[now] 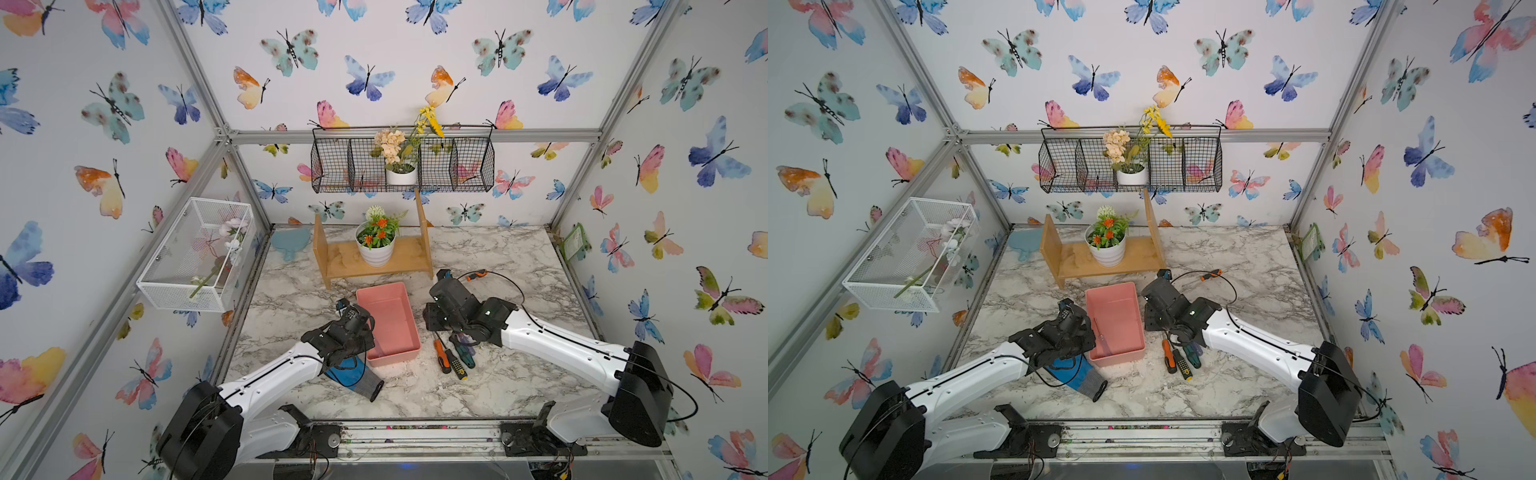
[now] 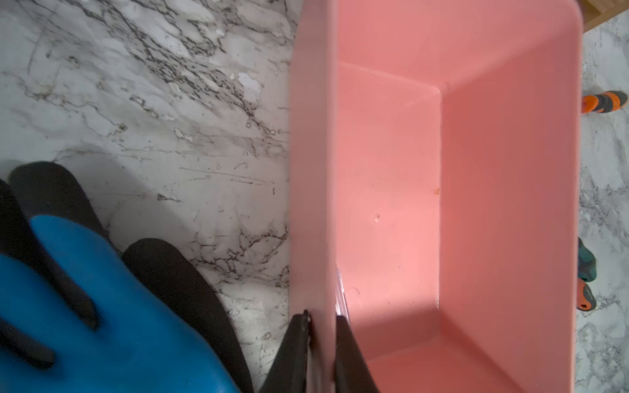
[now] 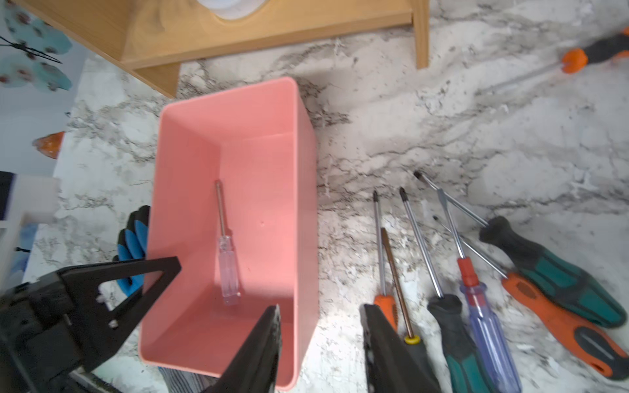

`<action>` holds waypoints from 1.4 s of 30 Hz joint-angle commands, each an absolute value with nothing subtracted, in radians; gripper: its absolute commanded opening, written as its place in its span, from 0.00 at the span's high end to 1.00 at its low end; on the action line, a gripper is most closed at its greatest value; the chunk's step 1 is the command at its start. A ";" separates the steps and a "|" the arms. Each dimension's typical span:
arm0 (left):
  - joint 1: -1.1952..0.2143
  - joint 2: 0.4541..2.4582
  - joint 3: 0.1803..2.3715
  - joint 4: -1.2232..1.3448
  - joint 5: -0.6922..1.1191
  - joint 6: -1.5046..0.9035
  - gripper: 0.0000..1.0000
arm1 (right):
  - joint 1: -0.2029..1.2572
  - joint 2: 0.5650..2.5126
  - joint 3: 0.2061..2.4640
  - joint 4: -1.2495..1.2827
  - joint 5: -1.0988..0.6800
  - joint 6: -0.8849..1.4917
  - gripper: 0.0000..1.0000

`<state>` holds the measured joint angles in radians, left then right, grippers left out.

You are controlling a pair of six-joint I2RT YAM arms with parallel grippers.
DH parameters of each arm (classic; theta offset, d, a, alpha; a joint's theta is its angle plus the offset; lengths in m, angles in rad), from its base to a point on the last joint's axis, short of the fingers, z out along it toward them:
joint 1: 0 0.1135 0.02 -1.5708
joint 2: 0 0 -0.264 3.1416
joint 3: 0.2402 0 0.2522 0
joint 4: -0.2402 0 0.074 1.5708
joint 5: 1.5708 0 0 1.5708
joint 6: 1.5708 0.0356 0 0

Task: Put the screwdriver on the desktop into the storage box
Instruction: Move the storage box to the center of the board, then pick up the screwdriver from the center of the board.

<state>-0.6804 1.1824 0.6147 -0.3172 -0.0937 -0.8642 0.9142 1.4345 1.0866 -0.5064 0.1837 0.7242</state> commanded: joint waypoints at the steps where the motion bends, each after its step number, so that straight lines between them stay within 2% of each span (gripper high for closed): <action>1: -0.716 1.233 0.669 -0.284 -0.149 -0.868 0.86 | 0.907 1.434 1.071 -0.603 0.126 0.683 0.58; 7: -0.749 1.323 0.727 -0.279 -0.180 -0.858 0.85 | 0.907 1.469 1.032 -0.666 0.088 0.670 0.61; 12: -0.750 1.294 0.724 -0.310 -0.223 -0.864 0.64 | 0.907 1.494 1.003 -0.656 0.064 0.678 0.63; 17: -0.749 1.187 0.709 -0.357 -0.307 -0.903 0.57 | 0.907 1.511 0.979 -0.638 0.048 0.689 0.66; 22: -0.737 1.080 0.671 -0.360 -0.378 -0.957 0.55 | 0.905 1.542 0.964 -0.637 0.059 0.695 0.74; 27: -0.729 1.027 0.645 -0.340 -0.390 -0.988 0.55 | 0.905 1.588 0.964 -0.623 0.059 0.693 0.75; 39: -0.727 0.997 0.631 -0.328 -0.402 -1.018 0.54 | 0.893 1.673 0.960 -0.559 0.041 0.657 0.73; 42: -0.725 0.996 0.627 -0.338 -0.413 -1.030 0.54 | 0.893 1.697 0.965 -0.557 0.042 0.651 0.69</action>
